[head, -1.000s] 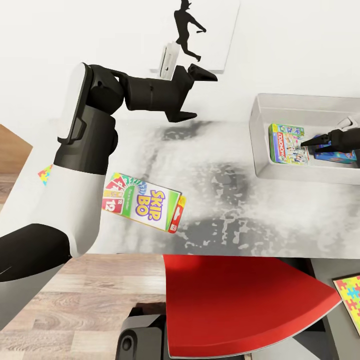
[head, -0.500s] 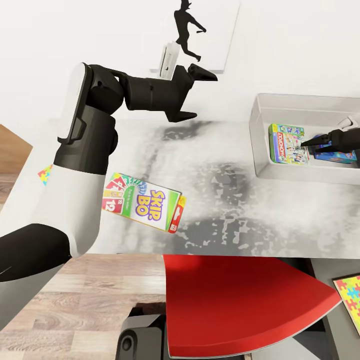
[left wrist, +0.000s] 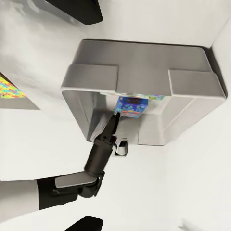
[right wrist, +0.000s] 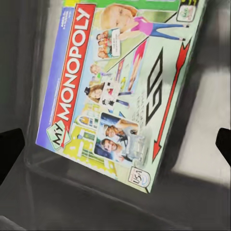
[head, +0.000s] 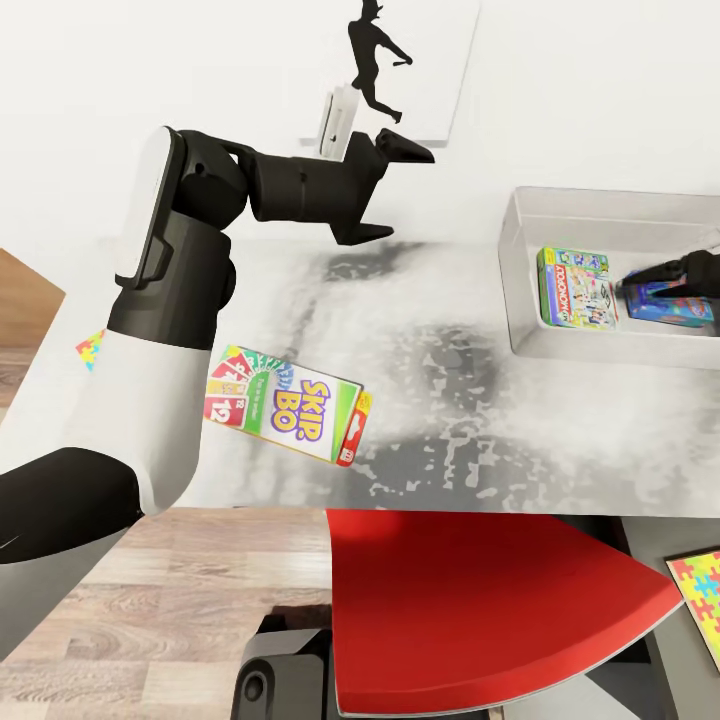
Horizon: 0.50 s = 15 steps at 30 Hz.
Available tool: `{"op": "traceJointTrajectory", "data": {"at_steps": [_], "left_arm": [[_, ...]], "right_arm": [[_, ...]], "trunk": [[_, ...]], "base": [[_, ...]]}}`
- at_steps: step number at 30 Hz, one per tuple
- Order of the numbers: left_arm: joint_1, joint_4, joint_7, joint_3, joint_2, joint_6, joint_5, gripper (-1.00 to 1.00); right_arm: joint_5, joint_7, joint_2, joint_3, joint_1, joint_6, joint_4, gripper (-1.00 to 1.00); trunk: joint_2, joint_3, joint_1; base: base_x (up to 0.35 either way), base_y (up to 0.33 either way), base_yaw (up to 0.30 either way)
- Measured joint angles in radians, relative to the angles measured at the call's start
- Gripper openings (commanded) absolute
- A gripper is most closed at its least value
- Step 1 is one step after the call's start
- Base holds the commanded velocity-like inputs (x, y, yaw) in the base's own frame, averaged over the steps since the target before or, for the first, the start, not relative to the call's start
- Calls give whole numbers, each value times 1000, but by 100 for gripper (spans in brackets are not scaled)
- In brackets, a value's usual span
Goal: Put all the toys in the child's room - the three board games (two on the bed and one on the table), the two jigsaw puzzles on the table, and the tennis ball on the table - inside the toy box on the table in the child's room.
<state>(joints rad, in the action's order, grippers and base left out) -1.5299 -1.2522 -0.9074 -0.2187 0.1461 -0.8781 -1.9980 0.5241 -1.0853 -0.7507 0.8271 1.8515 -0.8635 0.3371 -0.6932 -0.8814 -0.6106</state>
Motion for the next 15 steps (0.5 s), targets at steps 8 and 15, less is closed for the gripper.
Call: {"op": "traceJointTrajectory", "data": {"at_steps": [8, 15], "left_arm": [[5, -2, 0, 0, 0, 0, 3, 100], [15, -40, 5, 0, 0, 0, 2, 100]], "right_arm": [[10, 1, -73, -7, 33, -4, 47, 100], [55, 1, -124, -9, 38, -11, 112, 100]], "trunk": [[0, 0, 0], [0, 0, 0]], "base": [[0, 0, 0], [0, 0, 0]]}}
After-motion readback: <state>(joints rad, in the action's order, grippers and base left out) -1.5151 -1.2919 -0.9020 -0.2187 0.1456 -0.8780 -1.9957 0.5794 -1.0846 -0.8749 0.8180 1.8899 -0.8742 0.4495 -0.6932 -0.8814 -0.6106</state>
